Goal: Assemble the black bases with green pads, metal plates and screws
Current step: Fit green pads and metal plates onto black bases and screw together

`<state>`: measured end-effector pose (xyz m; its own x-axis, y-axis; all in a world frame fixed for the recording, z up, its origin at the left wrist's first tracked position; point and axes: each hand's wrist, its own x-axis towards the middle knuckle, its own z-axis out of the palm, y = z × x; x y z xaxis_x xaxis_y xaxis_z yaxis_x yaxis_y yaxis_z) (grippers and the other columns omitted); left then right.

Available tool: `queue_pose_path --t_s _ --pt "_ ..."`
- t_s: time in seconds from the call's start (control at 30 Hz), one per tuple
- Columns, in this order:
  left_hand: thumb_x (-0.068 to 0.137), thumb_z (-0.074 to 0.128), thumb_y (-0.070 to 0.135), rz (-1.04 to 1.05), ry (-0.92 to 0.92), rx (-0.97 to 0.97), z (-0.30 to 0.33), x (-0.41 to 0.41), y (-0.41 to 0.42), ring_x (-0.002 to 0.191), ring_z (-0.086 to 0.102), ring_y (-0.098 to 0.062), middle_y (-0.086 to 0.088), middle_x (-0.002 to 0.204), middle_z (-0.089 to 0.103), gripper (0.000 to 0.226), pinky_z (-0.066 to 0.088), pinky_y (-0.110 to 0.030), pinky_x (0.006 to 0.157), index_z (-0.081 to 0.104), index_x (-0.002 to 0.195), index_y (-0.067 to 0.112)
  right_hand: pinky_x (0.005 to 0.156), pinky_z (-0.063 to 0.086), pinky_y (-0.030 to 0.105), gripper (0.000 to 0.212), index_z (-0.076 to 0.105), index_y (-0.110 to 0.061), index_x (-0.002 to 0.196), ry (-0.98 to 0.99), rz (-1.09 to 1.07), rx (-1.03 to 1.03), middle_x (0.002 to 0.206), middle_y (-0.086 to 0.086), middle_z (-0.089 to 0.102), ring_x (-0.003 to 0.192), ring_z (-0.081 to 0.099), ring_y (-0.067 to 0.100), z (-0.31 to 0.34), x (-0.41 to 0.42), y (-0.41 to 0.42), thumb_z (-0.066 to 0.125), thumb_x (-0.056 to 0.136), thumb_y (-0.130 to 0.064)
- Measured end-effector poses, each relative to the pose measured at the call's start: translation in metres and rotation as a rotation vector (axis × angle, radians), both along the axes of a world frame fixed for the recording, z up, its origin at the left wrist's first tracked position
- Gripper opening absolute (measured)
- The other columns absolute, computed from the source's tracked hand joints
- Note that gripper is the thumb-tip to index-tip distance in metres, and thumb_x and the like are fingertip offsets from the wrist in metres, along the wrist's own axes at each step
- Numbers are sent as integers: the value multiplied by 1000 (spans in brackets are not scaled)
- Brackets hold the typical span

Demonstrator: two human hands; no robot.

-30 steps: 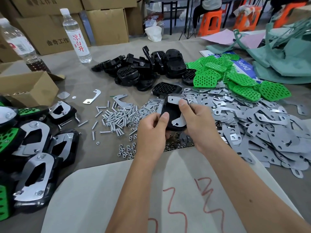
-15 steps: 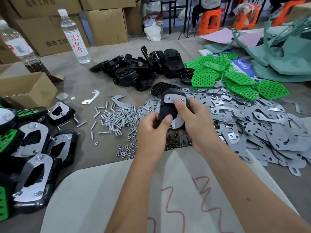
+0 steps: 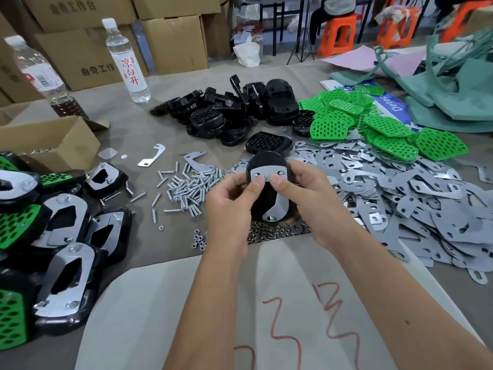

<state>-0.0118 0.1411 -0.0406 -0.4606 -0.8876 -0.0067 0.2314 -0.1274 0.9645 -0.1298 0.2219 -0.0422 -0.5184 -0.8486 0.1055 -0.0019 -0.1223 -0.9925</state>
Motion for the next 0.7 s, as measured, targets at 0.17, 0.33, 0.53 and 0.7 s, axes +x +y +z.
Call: queue_pose_path --t_s 0.17,0.33,0.53,0.7 --pt "92 74 6 -3 8 85 2 2 -3 88 71 -32 -22 99 77 6 59 -51 89 76 97 4 54 58 33 18 73 -24 118 -15 36 -29 99 9 77 81 73 17 0 2 1 65 102 -25" --pt "93 75 12 7 0 1 3 -5 -1 90 74 -26 -12 98 79 6 62 -44 86 79 97 14 86 60 36 22 74 -15 120 -151 70 -152 113 16 76 101 72 24 0 -2 0 66 99 -17" --pt "95 73 36 61 -230 -373 3 -47 4 85 66 -3 9 94 73 12 50 -20 78 71 98 24 94 59 51 22 71 -6 116 -411 -281 -285 114 21 74 103 72 34 12 -32 8 63 100 -18" --pt "89 79 41 -180 -879 -873 6 -84 9 115 49 -23 0 118 53 30 46 -38 97 69 114 28 83 62 52 14 70 -8 109 -444 -583 -297 116 29 72 98 72 41 18 -68 27 57 106 -14"
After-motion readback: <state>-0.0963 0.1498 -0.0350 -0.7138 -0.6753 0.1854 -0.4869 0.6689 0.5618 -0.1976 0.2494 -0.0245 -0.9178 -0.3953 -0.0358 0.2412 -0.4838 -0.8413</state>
